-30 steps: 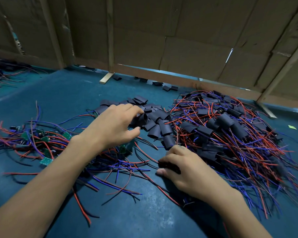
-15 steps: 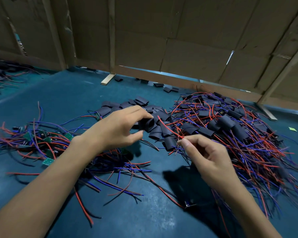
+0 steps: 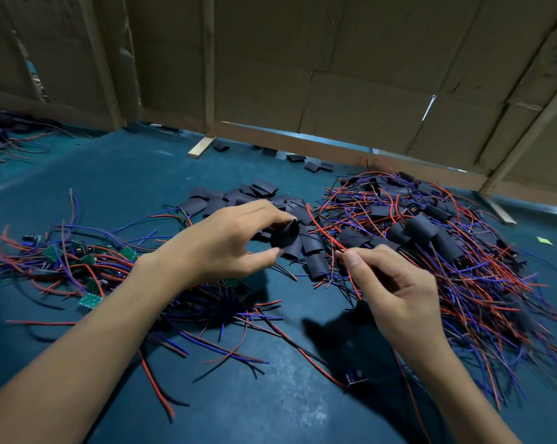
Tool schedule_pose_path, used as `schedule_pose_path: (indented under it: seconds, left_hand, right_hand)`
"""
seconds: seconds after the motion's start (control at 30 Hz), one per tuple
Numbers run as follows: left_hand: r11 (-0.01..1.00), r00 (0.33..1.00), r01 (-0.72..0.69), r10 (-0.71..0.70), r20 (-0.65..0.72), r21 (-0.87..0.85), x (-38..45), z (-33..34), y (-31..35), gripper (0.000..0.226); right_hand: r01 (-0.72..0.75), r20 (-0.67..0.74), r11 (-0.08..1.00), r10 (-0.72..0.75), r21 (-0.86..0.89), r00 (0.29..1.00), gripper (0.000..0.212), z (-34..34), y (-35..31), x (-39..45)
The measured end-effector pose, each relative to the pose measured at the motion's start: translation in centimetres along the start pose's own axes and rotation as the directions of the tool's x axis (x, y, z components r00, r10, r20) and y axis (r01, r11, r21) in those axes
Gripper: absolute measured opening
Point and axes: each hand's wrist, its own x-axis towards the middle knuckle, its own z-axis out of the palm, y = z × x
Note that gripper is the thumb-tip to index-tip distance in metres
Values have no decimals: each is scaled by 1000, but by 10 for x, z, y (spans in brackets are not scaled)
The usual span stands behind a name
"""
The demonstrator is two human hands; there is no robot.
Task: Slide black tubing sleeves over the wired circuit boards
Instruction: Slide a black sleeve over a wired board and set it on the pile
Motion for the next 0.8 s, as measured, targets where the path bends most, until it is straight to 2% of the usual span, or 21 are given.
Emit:
schedule_pose_path:
  seconds: [0.13, 0.43, 0.67, 0.8]
  left_hand:
    - [1000, 999, -14, 14, -31, -26, 1, 1, 2, 46]
    - [1000, 997, -18, 19, -70, 11, 1, 2, 3, 45]
    - [965, 984, -161, 173, -42, 206, 3, 0, 4, 38]
    - [942, 977, -191, 210, -39, 277, 4, -1, 3, 35]
  right_hand:
    - [-22, 67, 999, 20, 31, 998, 11, 2, 3, -2]
    - [-81, 76, 995, 77, 49, 994, 13, 2, 6, -3]
    - [-74, 96, 997, 74, 4, 993, 10, 4, 7, -5]
    - [-178, 107, 983, 172, 49, 979, 11, 2, 7, -6]
